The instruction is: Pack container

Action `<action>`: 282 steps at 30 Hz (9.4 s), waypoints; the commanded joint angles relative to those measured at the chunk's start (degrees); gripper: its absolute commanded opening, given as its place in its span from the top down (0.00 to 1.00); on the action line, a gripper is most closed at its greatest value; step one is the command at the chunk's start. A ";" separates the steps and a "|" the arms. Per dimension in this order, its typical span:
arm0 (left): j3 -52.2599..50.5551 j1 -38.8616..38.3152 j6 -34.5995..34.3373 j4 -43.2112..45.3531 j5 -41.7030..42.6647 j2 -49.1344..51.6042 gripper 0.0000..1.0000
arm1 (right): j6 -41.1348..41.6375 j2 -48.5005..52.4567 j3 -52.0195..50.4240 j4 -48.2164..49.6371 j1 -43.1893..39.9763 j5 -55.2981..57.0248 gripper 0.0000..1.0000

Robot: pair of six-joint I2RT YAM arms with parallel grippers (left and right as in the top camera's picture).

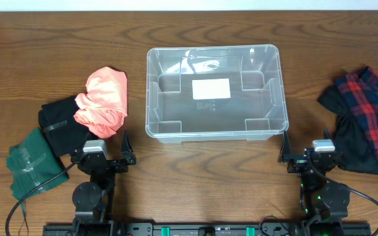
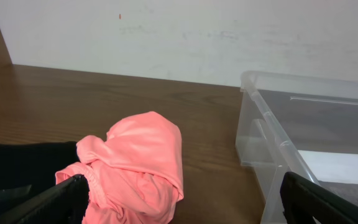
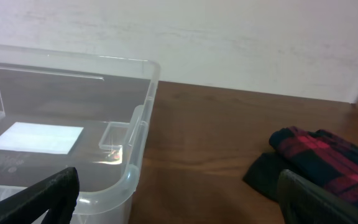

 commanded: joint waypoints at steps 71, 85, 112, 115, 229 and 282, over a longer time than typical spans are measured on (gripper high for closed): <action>24.61 -0.22 -7.19 -21.14 -0.70 14.97 0.02 | 5.05 14.62 22.32 -17.11 -0.33 7.69 0.01; 56.19 -0.22 -2.69 -52.22 -0.26 51.12 0.02 | -1.90 62.34 68.06 -50.12 -7.21 9.31 0.01; 57.20 -0.22 -3.15 -51.82 -0.24 56.26 0.02 | -4.70 105.18 73.85 -46.42 -27.52 25.33 0.06; 57.20 -0.22 -3.15 -51.84 -0.24 56.26 0.02 | -3.58 106.53 73.85 -45.70 -28.04 25.49 0.07; 57.20 -0.22 -3.15 -51.84 -0.26 56.26 0.02 | -4.39 89.94 92.89 -57.20 -6.97 16.13 0.01; 57.20 -0.22 -3.58 -52.06 -0.26 56.26 0.02 | -18.95 95.73 87.01 -47.45 25.49 -0.70 0.98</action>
